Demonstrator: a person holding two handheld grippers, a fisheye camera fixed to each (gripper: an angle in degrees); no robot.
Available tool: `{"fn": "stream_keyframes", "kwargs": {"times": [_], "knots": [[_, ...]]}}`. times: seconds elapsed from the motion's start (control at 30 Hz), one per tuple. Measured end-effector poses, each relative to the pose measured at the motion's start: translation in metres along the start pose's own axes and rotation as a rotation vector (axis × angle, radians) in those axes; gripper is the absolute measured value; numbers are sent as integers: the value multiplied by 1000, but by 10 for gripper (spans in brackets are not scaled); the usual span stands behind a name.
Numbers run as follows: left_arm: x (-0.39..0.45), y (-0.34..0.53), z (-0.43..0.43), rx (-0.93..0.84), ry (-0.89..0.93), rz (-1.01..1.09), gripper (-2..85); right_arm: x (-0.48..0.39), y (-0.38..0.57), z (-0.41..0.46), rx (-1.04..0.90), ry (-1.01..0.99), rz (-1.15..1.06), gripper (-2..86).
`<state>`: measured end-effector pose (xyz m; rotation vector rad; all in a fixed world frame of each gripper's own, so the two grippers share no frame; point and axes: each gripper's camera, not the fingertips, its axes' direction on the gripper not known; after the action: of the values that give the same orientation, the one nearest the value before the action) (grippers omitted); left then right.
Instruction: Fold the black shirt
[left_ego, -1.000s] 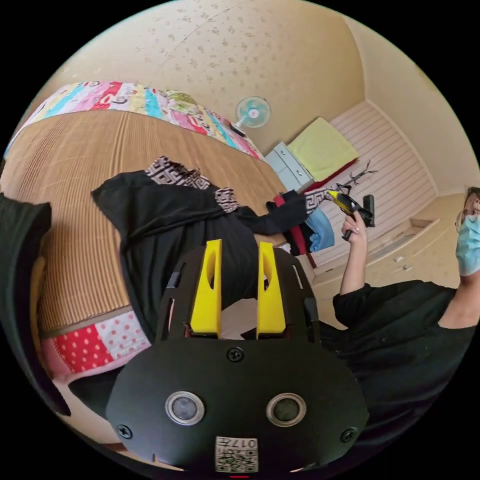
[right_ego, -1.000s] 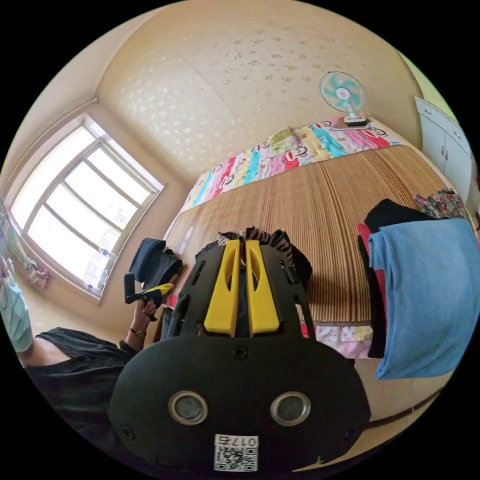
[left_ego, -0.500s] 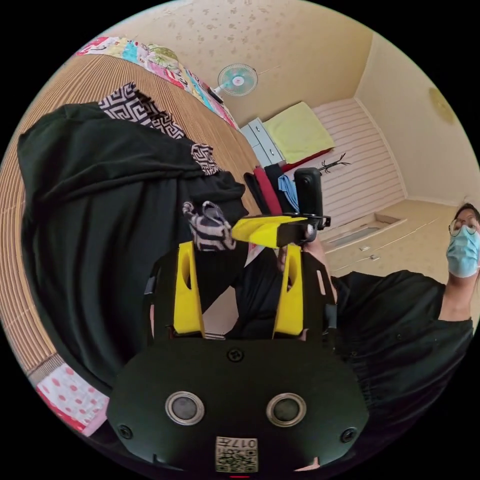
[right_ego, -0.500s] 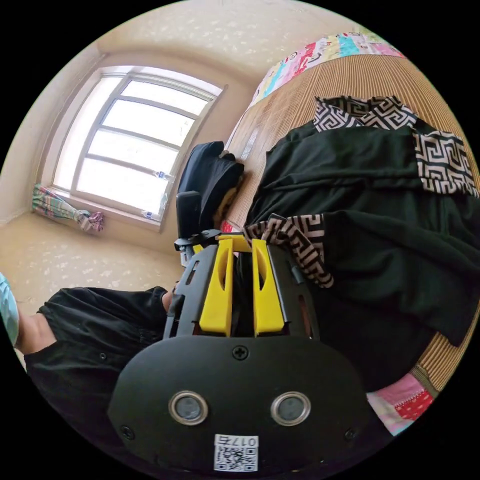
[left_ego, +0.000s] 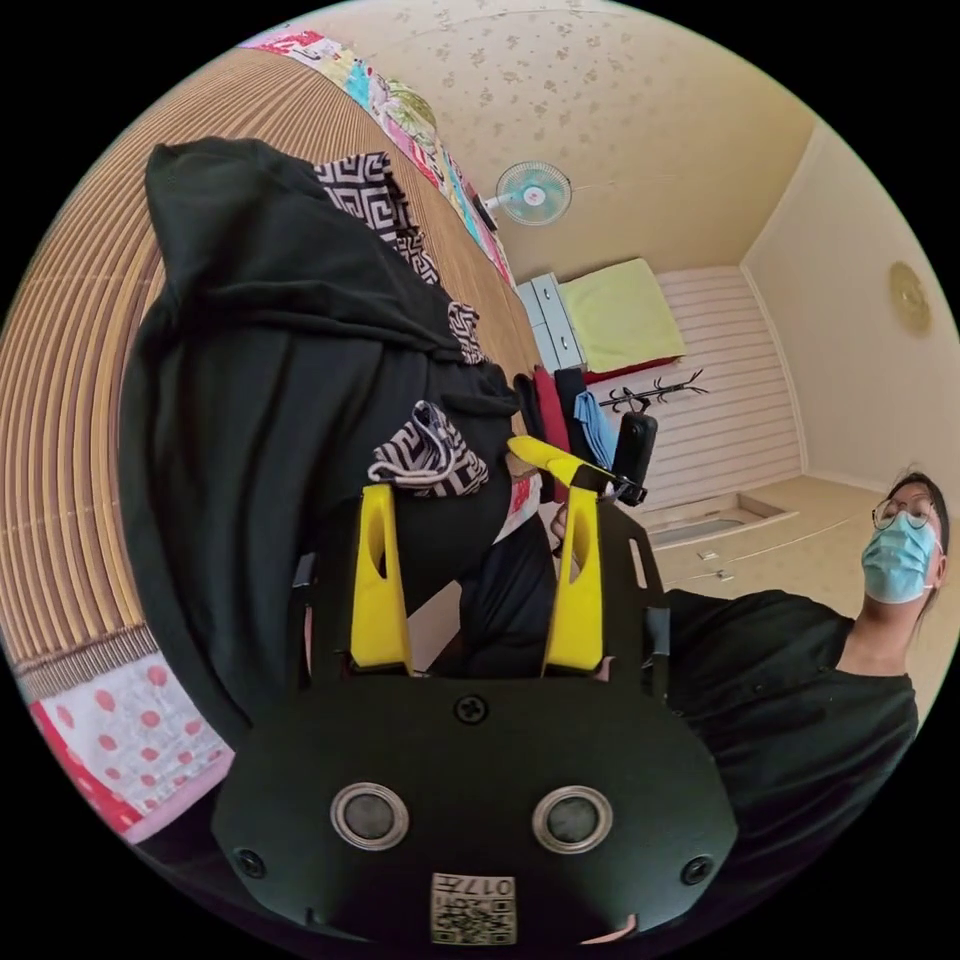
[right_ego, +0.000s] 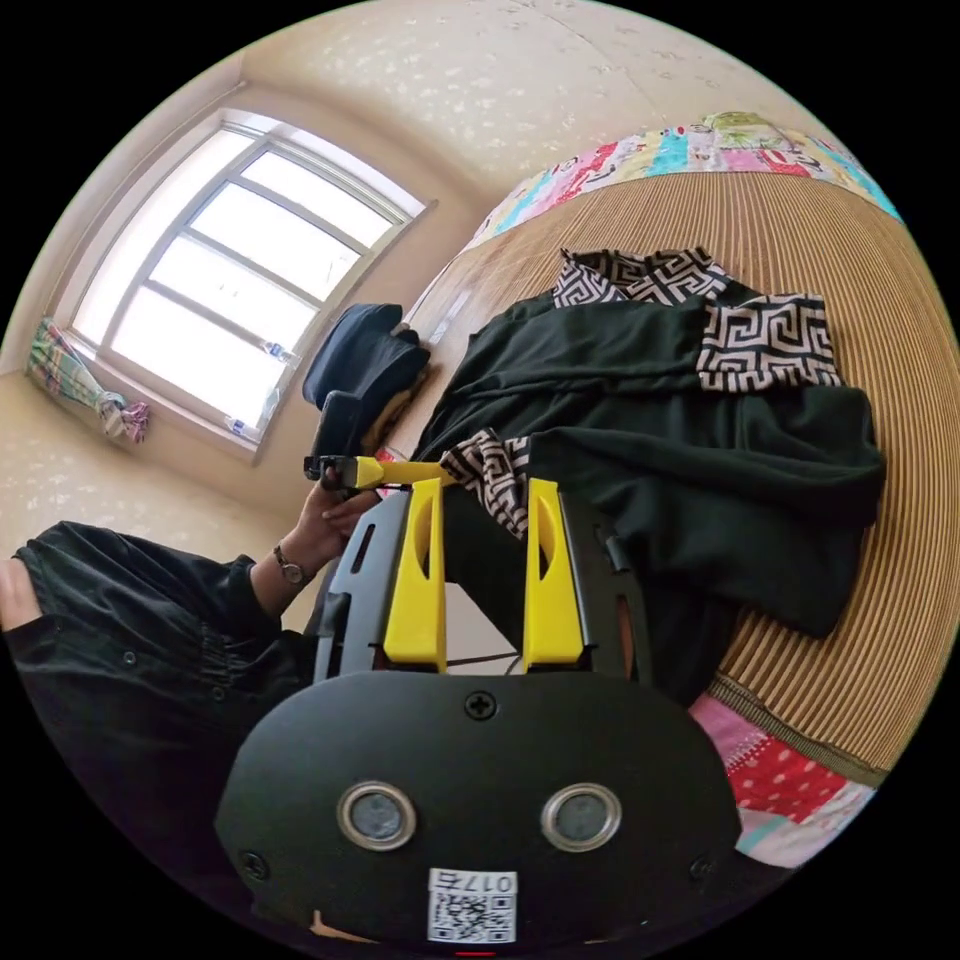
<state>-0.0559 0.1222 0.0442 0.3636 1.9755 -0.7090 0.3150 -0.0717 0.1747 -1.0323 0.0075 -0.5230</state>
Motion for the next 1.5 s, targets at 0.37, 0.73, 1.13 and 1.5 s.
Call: {"fn": "stream_keyframes", "kwargs": {"times": [0.37, 0.73, 1.13, 1.5], "knots": [[-41, 18, -16, 132, 135, -165, 207, -9, 11, 45, -52, 4, -93, 35], [-43, 13, 11, 121, 19, -204, 137, -8, 81, 84, -183, -5, -156, 61], [51, 1, 68, -87, -425, -33, 3, 21, 88, 43, -121, -85, -114, 93], [241, -34, 90, -110, -232, 446, -8, 113, 64, -135, 223, 218, 231, 104]]}}
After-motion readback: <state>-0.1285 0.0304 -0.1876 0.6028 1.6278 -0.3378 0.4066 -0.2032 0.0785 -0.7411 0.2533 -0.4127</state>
